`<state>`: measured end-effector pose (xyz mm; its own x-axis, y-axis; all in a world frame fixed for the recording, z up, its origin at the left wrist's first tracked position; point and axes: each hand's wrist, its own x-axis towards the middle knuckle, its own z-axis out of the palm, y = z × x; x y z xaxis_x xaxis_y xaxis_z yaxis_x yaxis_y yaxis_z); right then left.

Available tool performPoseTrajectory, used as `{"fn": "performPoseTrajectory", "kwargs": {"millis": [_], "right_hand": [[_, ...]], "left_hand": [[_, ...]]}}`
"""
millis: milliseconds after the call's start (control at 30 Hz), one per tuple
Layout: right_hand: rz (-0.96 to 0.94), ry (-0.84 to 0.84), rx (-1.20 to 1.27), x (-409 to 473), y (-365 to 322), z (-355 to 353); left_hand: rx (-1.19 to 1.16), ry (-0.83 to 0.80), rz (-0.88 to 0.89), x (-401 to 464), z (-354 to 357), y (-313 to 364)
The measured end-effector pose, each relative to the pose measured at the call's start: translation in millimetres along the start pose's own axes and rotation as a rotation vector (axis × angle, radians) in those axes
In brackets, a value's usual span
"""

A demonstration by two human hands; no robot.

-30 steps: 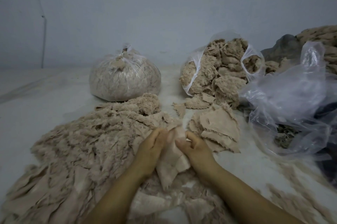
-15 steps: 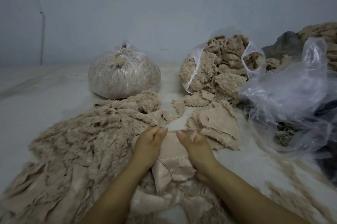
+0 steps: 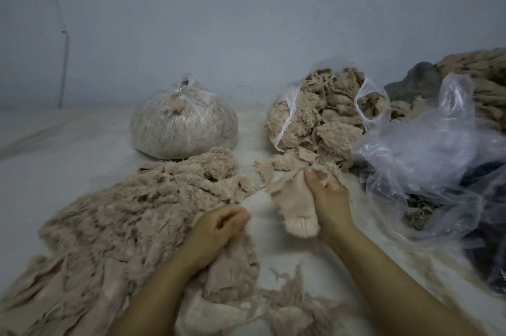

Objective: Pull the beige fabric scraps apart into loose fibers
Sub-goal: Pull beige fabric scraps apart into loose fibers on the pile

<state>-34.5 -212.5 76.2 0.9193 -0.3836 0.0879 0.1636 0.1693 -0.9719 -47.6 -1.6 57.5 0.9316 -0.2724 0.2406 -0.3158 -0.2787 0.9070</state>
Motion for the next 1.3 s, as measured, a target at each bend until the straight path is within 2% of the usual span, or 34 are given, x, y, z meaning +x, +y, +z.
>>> {"fn": "performPoseTrajectory", "kwargs": {"millis": [167,233,300,433,500,567,667,733,800,867,1100,1200,1300], "right_hand": [[-0.035,0.298,-0.514,31,2,-37],[-0.114,0.333,-0.611,17,5,-46],[-0.172,0.188,-0.616,-1,7,-45],[-0.09,-0.423,-0.705,-56,15,-15],[-0.043,-0.551,-0.738,-75,21,2],[-0.053,-0.572,-0.787,-83,24,16],[-0.091,-0.551,-0.823,-85,23,32],[-0.096,-0.501,-0.676,-86,21,40],[-0.047,-0.43,-0.45,-83,18,43],[0.015,-0.381,-0.322,-77,14,40],[0.212,-0.337,-0.092,-76,12,19],[0.271,-0.284,-0.06,-70,11,8],[0.31,-0.269,0.027,-59,9,5]], "left_hand": [[0.206,-0.127,0.039,-5,-12,0],[0.289,-0.173,0.093,-6,-20,4],[0.374,-0.2,0.131,-6,-32,9],[0.798,-0.314,0.236,-2,-50,7],[0.888,-0.336,0.238,0,-53,4],[0.825,-0.3,0.262,0,-50,5],[0.581,-0.2,0.202,-2,-43,8],[0.468,-0.163,0.189,-2,-35,10],[0.389,-0.096,0.198,0,-29,10],[0.29,-0.01,0.177,3,-26,8],[0.063,0.072,0.057,11,-8,0],[-0.026,0.174,0.028,13,-11,-2],[0.004,0.181,0.038,15,-12,2]]}}
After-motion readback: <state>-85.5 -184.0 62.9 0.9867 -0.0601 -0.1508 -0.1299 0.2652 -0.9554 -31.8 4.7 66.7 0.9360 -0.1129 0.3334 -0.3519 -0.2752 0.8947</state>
